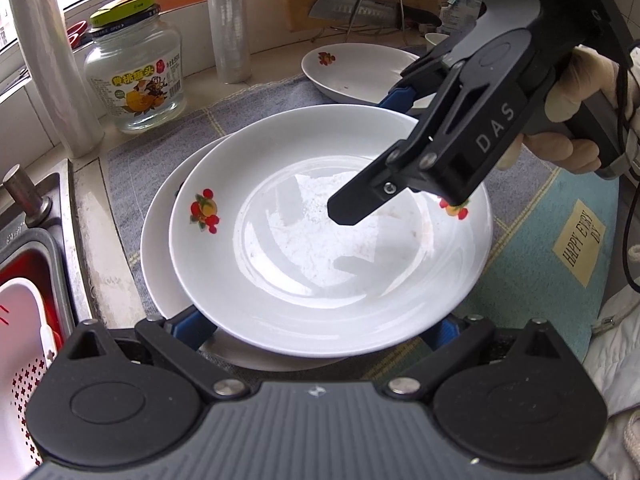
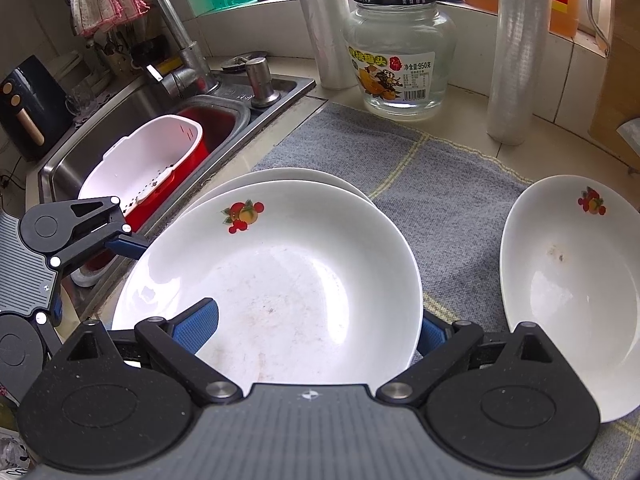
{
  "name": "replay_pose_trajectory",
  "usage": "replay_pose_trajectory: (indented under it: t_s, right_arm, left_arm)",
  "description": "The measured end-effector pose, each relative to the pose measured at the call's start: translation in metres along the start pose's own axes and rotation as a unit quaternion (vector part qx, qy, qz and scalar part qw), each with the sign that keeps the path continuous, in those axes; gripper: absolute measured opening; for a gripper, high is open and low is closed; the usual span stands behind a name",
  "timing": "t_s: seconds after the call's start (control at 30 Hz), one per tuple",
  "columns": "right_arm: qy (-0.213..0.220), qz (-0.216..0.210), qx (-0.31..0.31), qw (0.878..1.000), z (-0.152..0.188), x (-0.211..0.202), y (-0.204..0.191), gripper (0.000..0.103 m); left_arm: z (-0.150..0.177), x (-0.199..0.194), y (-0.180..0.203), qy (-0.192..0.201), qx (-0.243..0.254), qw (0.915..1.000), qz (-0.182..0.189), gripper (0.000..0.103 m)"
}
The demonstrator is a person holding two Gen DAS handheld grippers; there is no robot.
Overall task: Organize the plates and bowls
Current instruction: 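Lower the plate onto the stained plate and open both grippers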
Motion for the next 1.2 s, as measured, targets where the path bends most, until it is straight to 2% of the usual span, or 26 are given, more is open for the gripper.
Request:
replay_pose_trajectory:
  t_s: [0.3, 1.2]
  right_arm:
    - [0.004, -0.002, -0.001, 1.000, 0.001, -0.003, 0.001, 0.101]
    - [0.025, -0.002, 0.025, 0.999, 0.013, -0.022, -0.007, 0.101]
  left_arm:
    - [-0.006, 0.006, 0.003, -0.029, 0.014, 0.9994, -0.012, 0.101]
    - [-0.013, 0.015, 0.002, -0.063, 0.051, 0.9966, -0.013, 0.101]
Point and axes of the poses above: each gripper's, at about its wrist camera, not at the fingertips, and x roughly the way its jaws point, y to its right, z to its underside, the point moved 3 cm from there along x, roughly the way its jaws point, and after that the axes turned 14 degrees about -z, right-handed, at the moved point
